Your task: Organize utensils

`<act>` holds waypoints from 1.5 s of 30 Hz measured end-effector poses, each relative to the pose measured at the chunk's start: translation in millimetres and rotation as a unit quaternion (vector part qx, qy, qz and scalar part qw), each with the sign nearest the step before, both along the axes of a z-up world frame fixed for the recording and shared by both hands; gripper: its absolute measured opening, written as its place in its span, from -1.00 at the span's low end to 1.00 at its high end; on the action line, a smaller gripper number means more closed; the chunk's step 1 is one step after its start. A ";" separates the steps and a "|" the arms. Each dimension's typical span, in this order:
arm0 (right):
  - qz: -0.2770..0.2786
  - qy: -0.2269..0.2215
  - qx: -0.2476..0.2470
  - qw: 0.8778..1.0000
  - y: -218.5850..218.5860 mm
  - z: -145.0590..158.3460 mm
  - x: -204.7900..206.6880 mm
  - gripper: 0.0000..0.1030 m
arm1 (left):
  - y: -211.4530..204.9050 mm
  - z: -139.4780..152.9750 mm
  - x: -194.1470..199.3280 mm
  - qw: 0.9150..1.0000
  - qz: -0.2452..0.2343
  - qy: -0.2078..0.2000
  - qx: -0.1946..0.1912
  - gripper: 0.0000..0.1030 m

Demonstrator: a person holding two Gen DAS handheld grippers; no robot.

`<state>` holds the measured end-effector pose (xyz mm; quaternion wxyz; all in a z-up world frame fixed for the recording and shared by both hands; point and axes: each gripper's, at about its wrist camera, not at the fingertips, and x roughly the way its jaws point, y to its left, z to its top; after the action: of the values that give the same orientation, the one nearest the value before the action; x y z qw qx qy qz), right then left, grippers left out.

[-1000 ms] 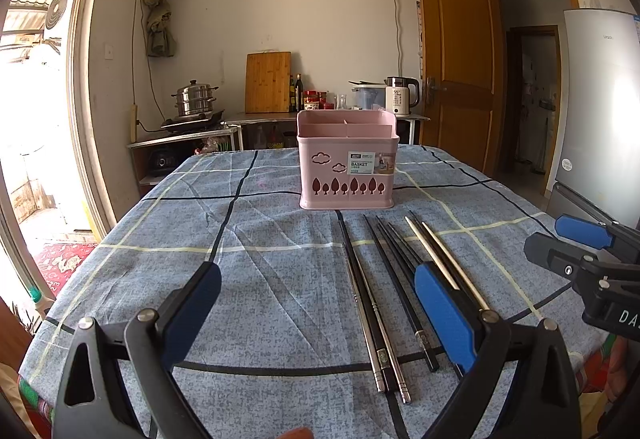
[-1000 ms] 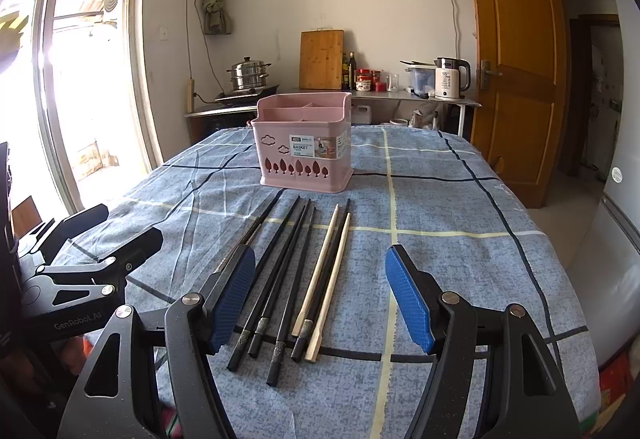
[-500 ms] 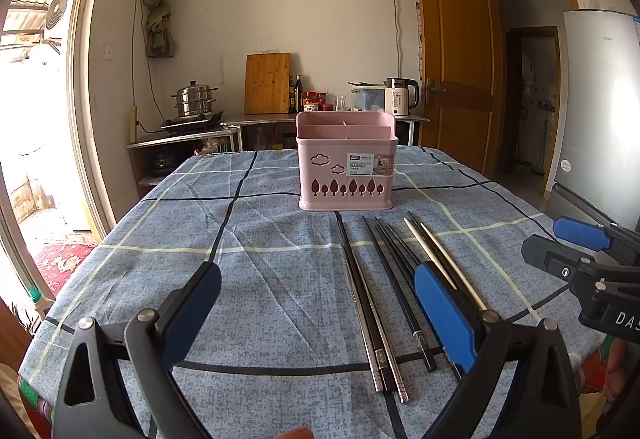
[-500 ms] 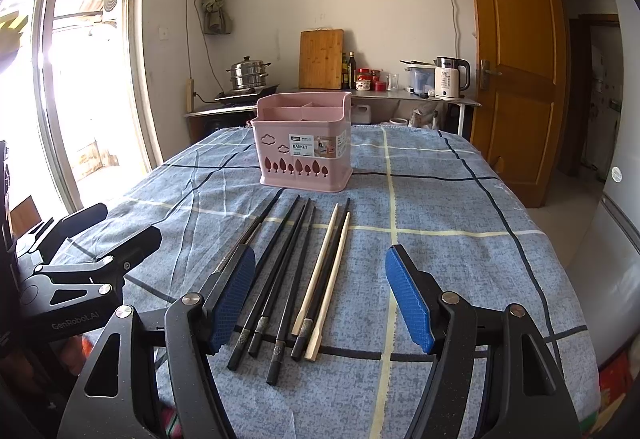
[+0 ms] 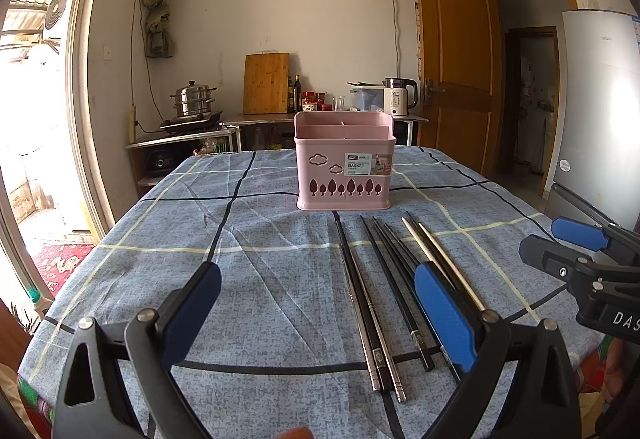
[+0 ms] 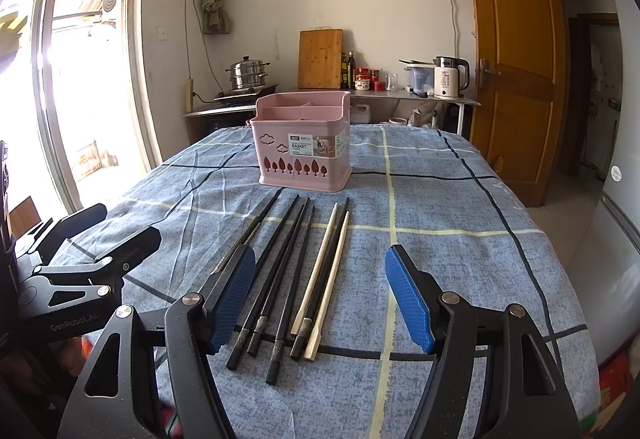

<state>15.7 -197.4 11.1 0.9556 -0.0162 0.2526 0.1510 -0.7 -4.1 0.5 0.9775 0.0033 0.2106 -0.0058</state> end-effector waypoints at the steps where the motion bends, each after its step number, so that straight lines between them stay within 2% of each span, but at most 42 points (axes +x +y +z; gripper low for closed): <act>1: 0.000 0.000 0.000 1.000 0.0 0.2 0.0 0.32 | -0.1 0.1 0.0 1.000 0.000 0.000 0.000 0.93; 36: 0.001 0.004 0.002 1.000 -1.3 -1.4 0.7 0.32 | -1.3 -3.1 2.2 1.000 0.003 0.005 0.004 0.93; 45: 0.001 0.024 0.005 1.000 -3.4 -8.5 17.1 0.32 | 8.3 -11.6 26.2 0.999 0.001 0.042 -0.006 0.93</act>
<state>32.8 -200.8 2.6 0.9490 -0.0078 0.2751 0.1539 25.4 4.2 -11.1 0.9680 -0.0026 0.2510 -0.0064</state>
